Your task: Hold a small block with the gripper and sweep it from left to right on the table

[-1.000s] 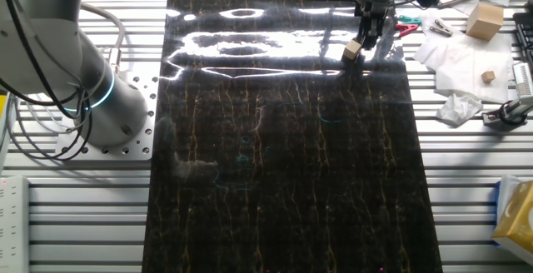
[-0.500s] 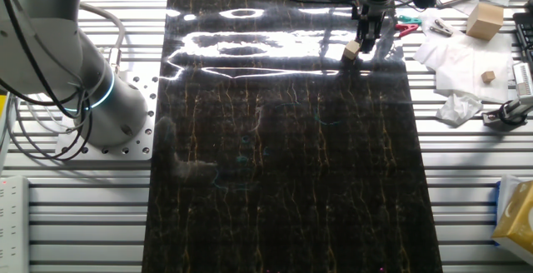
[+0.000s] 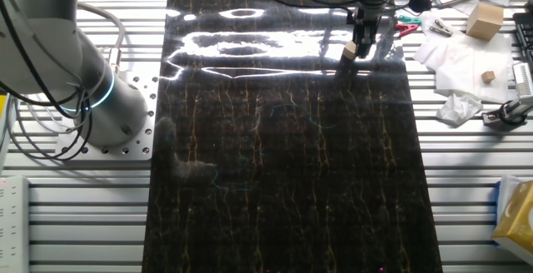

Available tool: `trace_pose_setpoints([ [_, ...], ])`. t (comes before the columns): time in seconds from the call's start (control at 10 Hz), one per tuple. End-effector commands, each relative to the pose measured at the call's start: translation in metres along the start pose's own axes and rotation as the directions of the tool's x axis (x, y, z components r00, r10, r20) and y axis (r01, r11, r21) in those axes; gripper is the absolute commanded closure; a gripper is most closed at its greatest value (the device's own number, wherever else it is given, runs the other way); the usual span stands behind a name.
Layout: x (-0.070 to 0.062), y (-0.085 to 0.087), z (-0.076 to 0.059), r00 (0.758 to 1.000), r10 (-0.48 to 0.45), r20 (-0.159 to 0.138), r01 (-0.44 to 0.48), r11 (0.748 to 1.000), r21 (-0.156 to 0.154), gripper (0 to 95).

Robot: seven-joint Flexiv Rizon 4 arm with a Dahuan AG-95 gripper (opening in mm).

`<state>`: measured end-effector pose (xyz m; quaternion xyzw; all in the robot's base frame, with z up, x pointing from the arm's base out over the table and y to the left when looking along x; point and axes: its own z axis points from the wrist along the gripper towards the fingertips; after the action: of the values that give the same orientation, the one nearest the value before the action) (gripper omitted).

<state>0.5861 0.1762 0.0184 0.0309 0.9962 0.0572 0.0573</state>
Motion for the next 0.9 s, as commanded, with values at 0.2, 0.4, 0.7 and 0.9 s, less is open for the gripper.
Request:
trace_pose_setpoints([
  [0.2, 0.002, -0.003, 0.000, 1.000, 0.017, -0.001, -0.017, 0.999, -0.030, 38.0],
  [0.4, 0.002, -0.002, 0.000, 0.998, 0.054, -0.010, -0.055, 0.995, -0.078, 38.0],
  [0.7, -0.001, 0.005, -0.002, 0.998, 0.067, -0.015, -0.068, 0.995, -0.077, 38.0],
  [0.9, -0.004, 0.012, -0.004, 0.997, 0.072, -0.019, -0.073, 0.994, -0.076, 38.0],
])
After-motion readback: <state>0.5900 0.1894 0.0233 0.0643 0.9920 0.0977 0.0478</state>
